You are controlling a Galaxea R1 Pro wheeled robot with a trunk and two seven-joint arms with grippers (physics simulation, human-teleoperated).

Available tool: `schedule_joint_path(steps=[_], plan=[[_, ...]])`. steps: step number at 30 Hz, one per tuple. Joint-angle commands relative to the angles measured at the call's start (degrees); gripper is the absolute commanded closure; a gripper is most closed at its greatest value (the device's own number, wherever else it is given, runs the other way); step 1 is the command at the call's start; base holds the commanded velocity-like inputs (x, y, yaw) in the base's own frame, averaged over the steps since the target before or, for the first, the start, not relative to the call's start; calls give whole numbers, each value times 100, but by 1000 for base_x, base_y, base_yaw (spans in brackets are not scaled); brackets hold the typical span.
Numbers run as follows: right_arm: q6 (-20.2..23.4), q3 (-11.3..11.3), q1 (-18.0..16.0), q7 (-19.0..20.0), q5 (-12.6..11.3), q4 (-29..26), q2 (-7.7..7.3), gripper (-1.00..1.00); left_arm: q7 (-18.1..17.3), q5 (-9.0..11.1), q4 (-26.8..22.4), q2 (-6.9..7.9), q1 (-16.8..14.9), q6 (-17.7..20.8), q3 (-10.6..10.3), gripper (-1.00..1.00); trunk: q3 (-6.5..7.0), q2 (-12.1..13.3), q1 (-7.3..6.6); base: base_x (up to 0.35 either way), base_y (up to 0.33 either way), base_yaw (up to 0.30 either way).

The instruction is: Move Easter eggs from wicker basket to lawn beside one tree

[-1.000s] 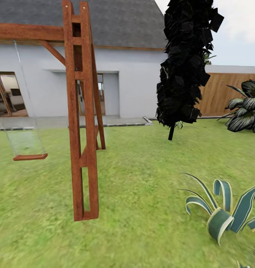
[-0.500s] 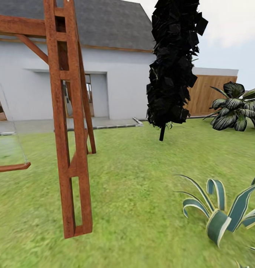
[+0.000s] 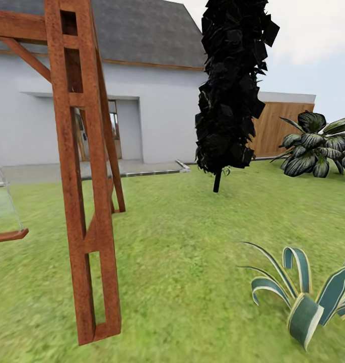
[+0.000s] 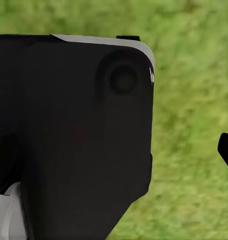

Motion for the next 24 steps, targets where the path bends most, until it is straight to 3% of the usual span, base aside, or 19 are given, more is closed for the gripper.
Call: schedule_joint_path(steps=[1, 24], plan=[[-10, 4, 2, 1, 2, -7, 0, -100, 5, -2, 6, 0, -4, -19, -4, -100, -5, -3, 4, 324, 5, -171], [-8, -4, 2, 1, -6, -7, 0, -100, 5, -1, 6, 2, -4, -19, -2, -100, -2, -3, 4, 334, 1, -20]])
